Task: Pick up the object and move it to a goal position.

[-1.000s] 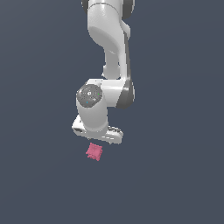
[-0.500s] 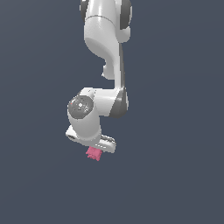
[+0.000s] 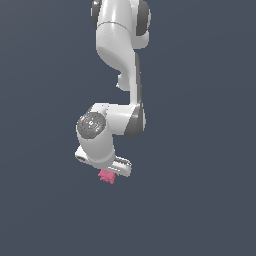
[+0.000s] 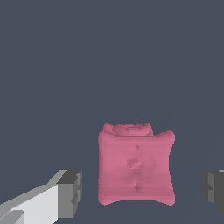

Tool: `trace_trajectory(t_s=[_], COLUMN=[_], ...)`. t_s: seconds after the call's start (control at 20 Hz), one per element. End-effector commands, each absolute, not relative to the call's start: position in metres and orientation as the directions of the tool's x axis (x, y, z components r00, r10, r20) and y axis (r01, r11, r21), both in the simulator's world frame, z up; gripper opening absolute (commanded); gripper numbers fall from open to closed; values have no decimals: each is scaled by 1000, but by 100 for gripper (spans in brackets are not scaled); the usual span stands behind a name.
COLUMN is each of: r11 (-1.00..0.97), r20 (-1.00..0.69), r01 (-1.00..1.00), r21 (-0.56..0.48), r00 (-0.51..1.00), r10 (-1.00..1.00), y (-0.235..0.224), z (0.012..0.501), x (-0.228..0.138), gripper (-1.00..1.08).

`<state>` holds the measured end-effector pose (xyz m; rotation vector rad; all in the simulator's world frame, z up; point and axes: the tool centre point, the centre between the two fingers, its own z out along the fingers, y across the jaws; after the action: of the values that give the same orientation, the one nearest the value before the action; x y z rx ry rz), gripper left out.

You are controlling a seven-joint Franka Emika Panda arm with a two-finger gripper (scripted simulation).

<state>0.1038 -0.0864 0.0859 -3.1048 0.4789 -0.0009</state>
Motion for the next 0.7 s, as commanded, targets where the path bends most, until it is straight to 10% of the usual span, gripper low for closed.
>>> trace_trajectory(t_s=[0.0, 0.65], r11=[-953, -953], r20=[-1, 0], r01=[-302, -303], r21=[0, 0], r00=[953, 953], r10=[-302, -303], y=[-86, -87], z=[77, 41], x=[103, 104], gripper=[100, 100])
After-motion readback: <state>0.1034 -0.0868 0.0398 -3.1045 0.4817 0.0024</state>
